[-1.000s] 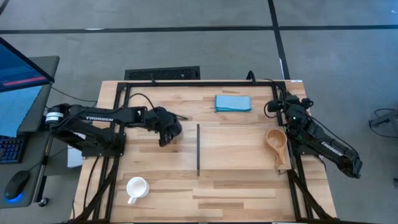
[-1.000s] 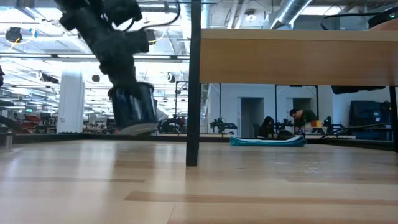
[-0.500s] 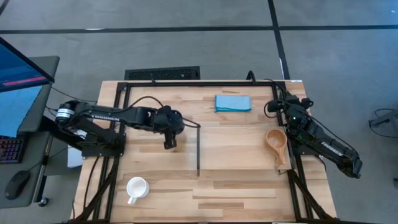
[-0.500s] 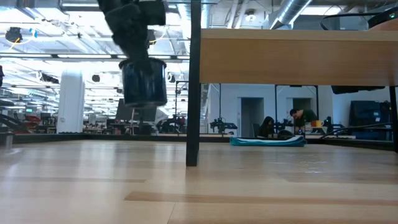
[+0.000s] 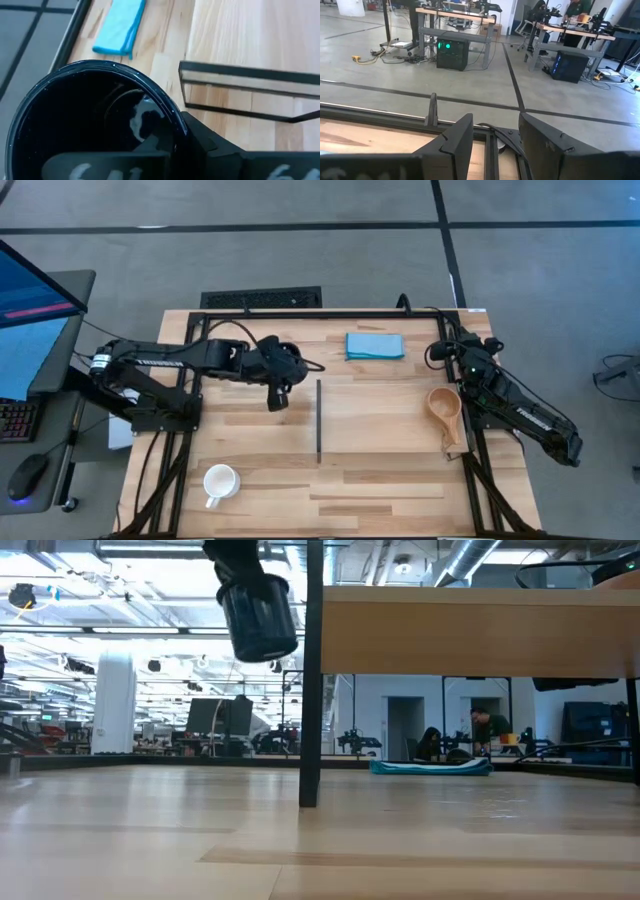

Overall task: Stack small to large cups/mugs on shelf
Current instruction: Put the black mug on the shelf

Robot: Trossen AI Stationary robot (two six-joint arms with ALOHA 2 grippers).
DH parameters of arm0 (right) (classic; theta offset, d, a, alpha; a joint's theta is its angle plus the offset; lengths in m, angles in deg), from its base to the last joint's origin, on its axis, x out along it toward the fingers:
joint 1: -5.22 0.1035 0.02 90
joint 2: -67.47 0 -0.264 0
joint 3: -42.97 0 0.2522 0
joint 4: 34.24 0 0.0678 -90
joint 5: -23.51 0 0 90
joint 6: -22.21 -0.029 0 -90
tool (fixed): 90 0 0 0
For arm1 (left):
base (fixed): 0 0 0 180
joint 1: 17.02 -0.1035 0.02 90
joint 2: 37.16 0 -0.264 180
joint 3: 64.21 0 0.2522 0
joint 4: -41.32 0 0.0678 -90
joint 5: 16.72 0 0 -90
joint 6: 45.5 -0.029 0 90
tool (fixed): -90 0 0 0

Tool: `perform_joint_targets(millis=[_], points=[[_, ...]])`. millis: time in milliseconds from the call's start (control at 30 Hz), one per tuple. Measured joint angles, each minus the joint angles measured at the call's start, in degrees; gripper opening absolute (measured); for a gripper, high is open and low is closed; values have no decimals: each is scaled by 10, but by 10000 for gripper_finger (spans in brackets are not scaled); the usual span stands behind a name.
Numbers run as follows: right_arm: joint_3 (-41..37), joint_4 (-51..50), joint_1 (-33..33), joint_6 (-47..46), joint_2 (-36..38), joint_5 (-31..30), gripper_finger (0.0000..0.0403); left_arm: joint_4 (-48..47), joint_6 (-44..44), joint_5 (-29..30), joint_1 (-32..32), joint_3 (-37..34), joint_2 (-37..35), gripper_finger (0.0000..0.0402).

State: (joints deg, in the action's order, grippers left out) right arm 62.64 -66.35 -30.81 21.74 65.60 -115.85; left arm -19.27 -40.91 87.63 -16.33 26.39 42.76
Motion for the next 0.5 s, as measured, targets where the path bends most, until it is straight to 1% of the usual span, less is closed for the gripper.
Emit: perform_joint_targets(millis=[300,400,500], points=[[0,0,0,0,0,0,182,22,-46,0,3,50,12,4],[0,0,0,0,0,0,182,40,-75,-2,8,69,32,4],[0,0,3,0,-2,1,182,17,-84,-1,9,106,55,4]])
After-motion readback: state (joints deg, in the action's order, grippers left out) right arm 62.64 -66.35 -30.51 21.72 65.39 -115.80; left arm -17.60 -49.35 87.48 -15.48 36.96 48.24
